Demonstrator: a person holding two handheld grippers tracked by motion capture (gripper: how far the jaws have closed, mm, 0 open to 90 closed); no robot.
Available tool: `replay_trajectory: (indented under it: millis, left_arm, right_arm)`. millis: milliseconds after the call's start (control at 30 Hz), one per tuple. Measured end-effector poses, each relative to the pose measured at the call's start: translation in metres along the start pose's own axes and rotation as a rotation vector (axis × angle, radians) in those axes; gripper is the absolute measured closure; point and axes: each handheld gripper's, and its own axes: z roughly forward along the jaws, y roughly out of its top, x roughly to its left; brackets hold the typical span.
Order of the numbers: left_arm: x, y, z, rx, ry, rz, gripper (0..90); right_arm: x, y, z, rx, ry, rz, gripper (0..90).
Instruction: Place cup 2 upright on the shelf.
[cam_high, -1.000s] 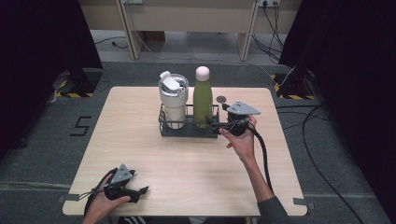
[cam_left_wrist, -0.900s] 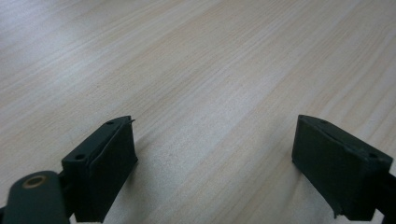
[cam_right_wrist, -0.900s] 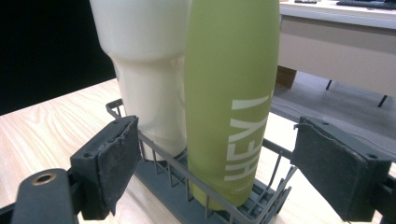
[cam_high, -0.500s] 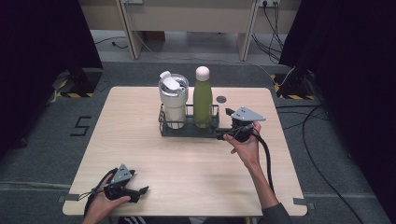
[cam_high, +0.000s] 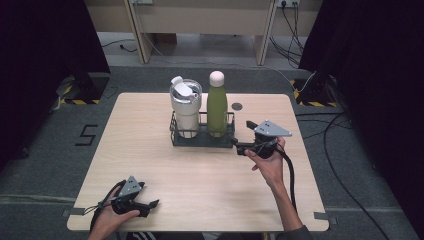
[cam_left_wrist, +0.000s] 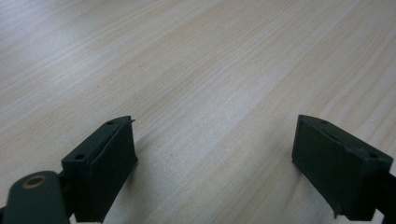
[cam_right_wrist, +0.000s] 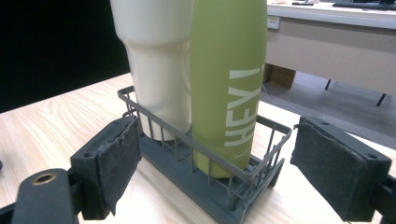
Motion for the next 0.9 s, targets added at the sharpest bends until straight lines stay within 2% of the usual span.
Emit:
replay_trajectory:
  millis: [467, 600, 900]
  left_arm:
    - [0.0, 0.0, 0.0, 0.001, -0.001, 0.003, 12.8]
    - [0.0, 0.0, 0.0, 0.0, -0.003, 0.006, 13.1]
    - [0.0, 0.0, 0.0, 0.001, -0.008, 0.007, 13.1]
  right_arm:
    - [0.01, -0.017, -0.009, -0.018, -0.003, 0.023, 15.3]
    - [0.011, -0.024, -0.011, 0.009, -0.023, 0.011, 15.3]
    - [0.005, -0.039, -0.013, 0.038, -0.035, 0.04, 15.4]
